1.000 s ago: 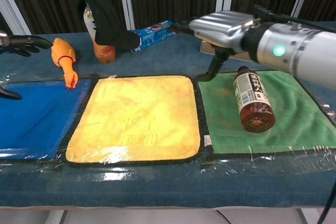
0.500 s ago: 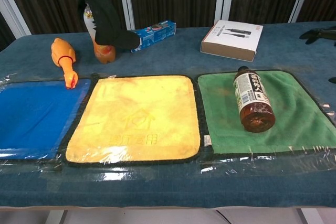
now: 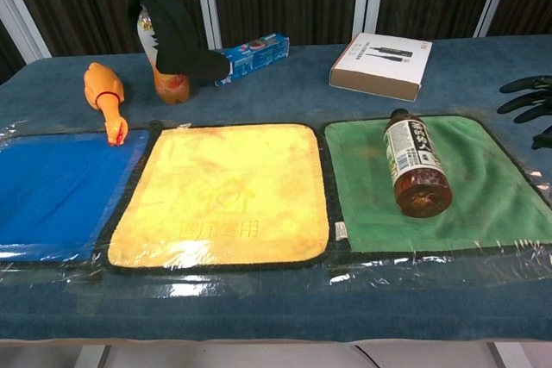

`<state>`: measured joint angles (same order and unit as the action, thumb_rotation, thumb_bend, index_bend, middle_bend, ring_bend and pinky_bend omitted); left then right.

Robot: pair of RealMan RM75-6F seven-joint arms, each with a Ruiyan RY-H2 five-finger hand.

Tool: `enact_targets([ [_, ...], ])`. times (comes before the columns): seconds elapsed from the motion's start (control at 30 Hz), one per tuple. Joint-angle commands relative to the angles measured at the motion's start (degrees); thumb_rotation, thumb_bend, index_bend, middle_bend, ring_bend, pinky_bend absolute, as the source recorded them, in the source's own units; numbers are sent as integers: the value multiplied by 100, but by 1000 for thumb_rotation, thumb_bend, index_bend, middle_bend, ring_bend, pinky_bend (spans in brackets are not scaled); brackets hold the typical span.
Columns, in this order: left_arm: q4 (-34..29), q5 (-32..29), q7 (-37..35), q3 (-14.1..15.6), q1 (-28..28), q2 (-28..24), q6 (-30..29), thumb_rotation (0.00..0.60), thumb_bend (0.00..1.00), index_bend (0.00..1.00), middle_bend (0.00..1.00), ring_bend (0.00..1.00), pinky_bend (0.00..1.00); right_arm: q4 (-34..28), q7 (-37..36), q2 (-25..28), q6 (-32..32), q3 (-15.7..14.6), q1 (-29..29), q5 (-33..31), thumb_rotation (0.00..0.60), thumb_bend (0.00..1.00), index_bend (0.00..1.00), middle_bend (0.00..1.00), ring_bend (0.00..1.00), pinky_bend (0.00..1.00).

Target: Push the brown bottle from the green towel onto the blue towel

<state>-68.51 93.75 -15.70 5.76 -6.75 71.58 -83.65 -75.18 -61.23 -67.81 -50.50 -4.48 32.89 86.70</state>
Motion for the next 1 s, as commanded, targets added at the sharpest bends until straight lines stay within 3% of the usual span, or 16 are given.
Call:
enact_targets([
  [0.03,-37,-28,34,8,-11,-14,70,600,37,0,0,0,81,425,-1871,-173,514,-175,458,727,600,290,76,123,100,275],
  [0.67,-94,-61,-86,11,-43,-104,244,600,38,0,0,0,81,1043,-3893,-600,546,-751,1164,1279,600,290,59,141,100,244],
  [1.0,-54,-107,-40,-24,-46,-70,285,600,38,0,0,0,81,1184,-4161,-777,570,-744,1313,1076,600,290,49,141,100,205],
])
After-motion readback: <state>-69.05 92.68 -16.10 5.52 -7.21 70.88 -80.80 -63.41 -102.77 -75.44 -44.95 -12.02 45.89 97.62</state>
